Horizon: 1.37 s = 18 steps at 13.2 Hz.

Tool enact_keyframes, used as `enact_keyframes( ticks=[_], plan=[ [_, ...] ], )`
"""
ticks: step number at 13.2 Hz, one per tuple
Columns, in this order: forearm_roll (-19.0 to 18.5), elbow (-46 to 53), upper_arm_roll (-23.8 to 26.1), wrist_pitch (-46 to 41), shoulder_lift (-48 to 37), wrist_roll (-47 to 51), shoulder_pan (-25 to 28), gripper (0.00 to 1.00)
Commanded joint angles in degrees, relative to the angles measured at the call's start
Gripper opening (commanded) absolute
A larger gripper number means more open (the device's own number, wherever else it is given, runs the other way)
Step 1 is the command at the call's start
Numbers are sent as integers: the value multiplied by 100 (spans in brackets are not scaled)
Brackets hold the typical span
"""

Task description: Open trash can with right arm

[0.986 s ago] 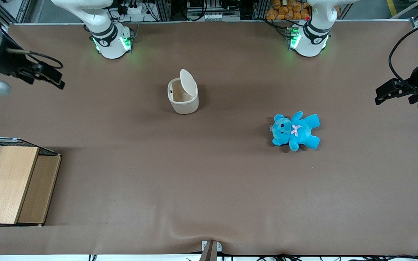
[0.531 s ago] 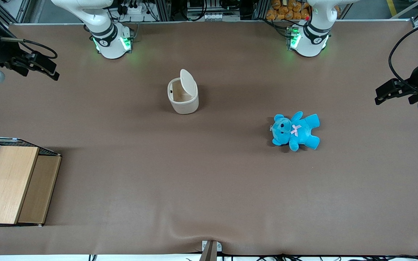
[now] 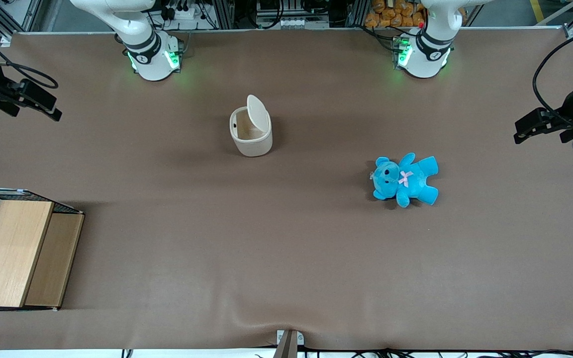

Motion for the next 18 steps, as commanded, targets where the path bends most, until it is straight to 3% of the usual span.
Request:
enact_keyframes(
  ticks=[1, 18],
  plan=[
    [-90, 90, 32, 3, 52, -161, -104, 100],
    [-213, 81, -161, 108, 228, -494, -95, 100]
  ],
)
